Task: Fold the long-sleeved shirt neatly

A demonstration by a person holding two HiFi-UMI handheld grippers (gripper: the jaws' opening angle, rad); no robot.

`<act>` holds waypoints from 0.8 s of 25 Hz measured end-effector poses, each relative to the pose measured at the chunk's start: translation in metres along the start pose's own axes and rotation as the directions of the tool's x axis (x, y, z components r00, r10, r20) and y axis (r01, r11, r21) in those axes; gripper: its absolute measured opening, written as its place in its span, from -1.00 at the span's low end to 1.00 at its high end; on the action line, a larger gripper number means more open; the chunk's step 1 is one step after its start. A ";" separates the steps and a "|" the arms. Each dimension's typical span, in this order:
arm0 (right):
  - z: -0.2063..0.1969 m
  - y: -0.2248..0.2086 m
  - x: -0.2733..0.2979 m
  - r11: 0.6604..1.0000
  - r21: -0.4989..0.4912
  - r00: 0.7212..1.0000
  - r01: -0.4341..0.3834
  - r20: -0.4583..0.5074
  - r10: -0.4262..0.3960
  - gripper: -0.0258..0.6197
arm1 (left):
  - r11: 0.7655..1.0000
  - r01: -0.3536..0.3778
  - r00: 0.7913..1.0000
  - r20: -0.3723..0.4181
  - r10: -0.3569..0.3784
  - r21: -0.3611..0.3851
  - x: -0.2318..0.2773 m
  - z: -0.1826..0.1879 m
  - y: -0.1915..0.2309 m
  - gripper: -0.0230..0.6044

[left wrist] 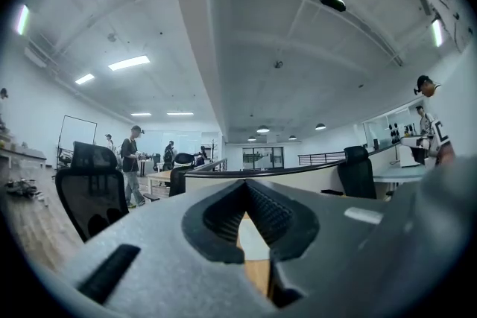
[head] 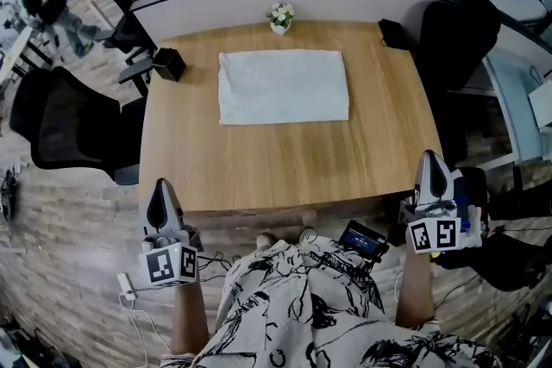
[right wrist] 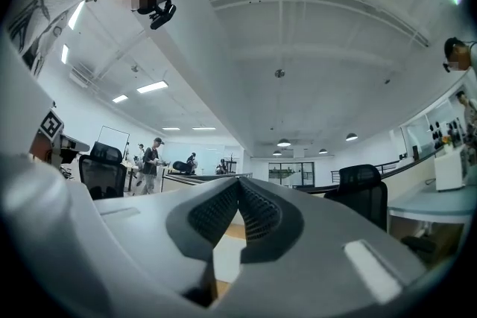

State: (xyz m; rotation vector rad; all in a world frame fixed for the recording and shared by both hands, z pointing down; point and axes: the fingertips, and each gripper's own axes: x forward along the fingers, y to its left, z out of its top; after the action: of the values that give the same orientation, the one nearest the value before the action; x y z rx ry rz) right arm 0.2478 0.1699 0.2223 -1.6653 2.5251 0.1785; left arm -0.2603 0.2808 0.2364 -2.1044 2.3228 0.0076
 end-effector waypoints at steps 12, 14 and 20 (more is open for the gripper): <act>-0.007 0.030 0.003 0.999 -0.007 0.999 -0.033 -0.031 0.033 -0.92 | 0.999 0.040 0.999 0.004 -0.040 0.017 -0.006 -0.007 -0.004 -0.92; -0.007 0.034 0.003 0.999 0.007 0.999 -0.042 -0.026 0.042 -0.92 | 0.999 0.048 0.999 0.008 -0.048 0.021 -0.004 -0.005 -0.007 -0.92; -0.013 0.039 0.004 0.999 0.012 0.998 -0.049 -0.047 0.049 -0.92 | 0.997 0.066 0.998 0.014 -0.067 0.033 -0.001 -0.002 -0.014 -0.92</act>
State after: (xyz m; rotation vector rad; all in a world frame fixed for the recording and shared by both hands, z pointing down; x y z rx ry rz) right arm 0.2098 0.1793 0.2357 -1.6235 2.5975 0.1307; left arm -0.2461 0.2802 0.2382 -2.1577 2.2279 -0.0144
